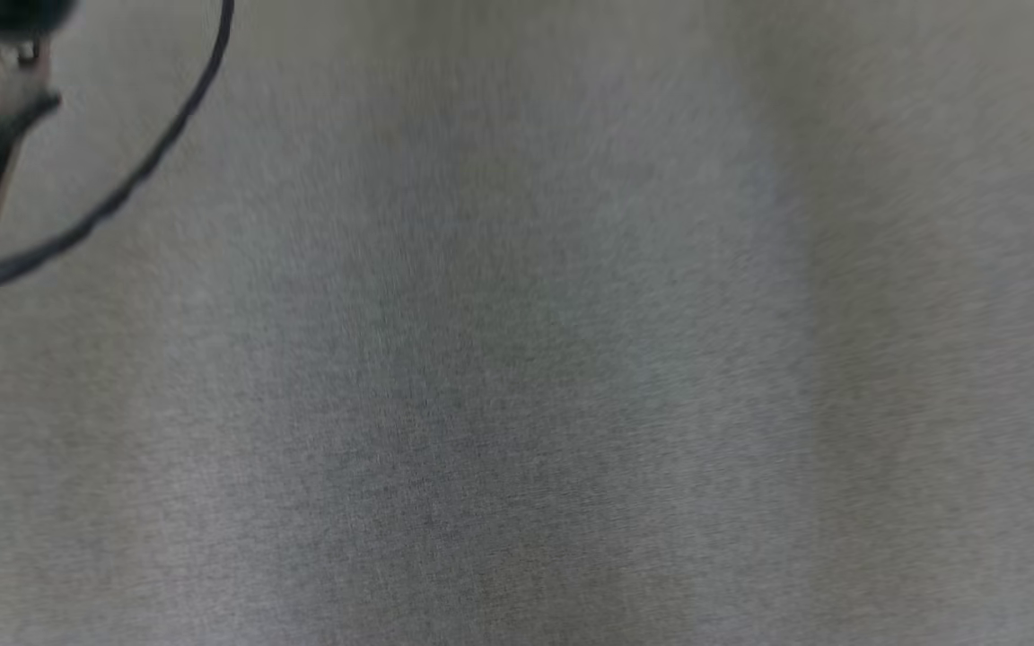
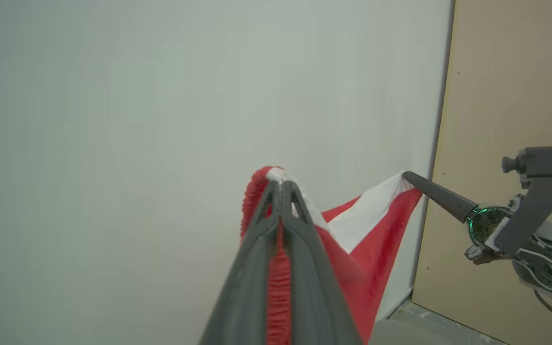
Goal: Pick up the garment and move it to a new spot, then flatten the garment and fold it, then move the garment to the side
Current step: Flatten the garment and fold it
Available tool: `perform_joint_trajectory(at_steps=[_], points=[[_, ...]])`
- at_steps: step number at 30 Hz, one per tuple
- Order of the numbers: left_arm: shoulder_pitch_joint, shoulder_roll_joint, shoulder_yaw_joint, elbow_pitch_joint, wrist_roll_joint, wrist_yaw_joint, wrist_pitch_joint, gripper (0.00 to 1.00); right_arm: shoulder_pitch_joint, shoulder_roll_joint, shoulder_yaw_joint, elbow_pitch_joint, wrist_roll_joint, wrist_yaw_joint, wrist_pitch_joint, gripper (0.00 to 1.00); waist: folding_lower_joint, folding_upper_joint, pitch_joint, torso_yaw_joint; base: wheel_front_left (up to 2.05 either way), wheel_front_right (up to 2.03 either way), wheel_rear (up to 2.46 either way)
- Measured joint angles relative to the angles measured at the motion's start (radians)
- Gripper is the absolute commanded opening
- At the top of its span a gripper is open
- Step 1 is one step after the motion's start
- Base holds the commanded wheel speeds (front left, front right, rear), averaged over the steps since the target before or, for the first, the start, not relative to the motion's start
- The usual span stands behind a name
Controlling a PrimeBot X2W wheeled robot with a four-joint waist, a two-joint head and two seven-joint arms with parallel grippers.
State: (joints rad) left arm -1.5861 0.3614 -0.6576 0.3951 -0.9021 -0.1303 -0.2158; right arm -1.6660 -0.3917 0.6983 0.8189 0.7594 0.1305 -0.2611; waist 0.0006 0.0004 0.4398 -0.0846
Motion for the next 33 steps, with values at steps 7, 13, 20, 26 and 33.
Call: perform_joint_trajectory(at_steps=[7, 13, 20, 26, 33], points=[[0.116, 0.126, -0.184, -0.129, -0.169, 0.000, -0.042, 0.00, 0.208, 0.039, -0.098, -0.096, -0.079, 0.000, -0.003, 0.00, 0.0001, 0.0002, 0.169, 0.008, 0.00, 0.00, 0.00], [0.323, 0.234, -0.175, -0.314, -0.275, 0.000, -0.045, 0.00, 0.402, -0.018, -0.109, -0.218, -0.084, 0.000, -0.003, 0.00, -0.0003, 0.0000, 0.246, 0.010, 0.00, 0.00, 0.00], [0.609, 0.374, -0.207, -0.534, -0.335, 0.000, -0.045, 0.00, 0.682, -0.156, -0.063, -0.394, 0.039, 0.000, -0.003, 0.00, -0.0008, -0.0003, 0.207, 0.015, 0.00, 0.00, 0.00], [0.764, 0.411, -0.261, -0.611, -0.281, 0.000, -0.045, 0.00, 0.897, -0.249, -0.042, -0.567, 0.146, 0.000, -0.003, 0.00, -0.0009, -0.0005, 0.122, 0.008, 0.00, 0.00, 0.00], [0.970, 0.364, -0.220, -0.584, -0.234, 0.000, -0.045, 0.00, 1.126, -0.287, -0.073, -0.668, 0.153, 0.000, -0.003, 0.00, -0.0009, -0.0005, 0.012, -0.005, 0.00, 0.00, 0.00]])
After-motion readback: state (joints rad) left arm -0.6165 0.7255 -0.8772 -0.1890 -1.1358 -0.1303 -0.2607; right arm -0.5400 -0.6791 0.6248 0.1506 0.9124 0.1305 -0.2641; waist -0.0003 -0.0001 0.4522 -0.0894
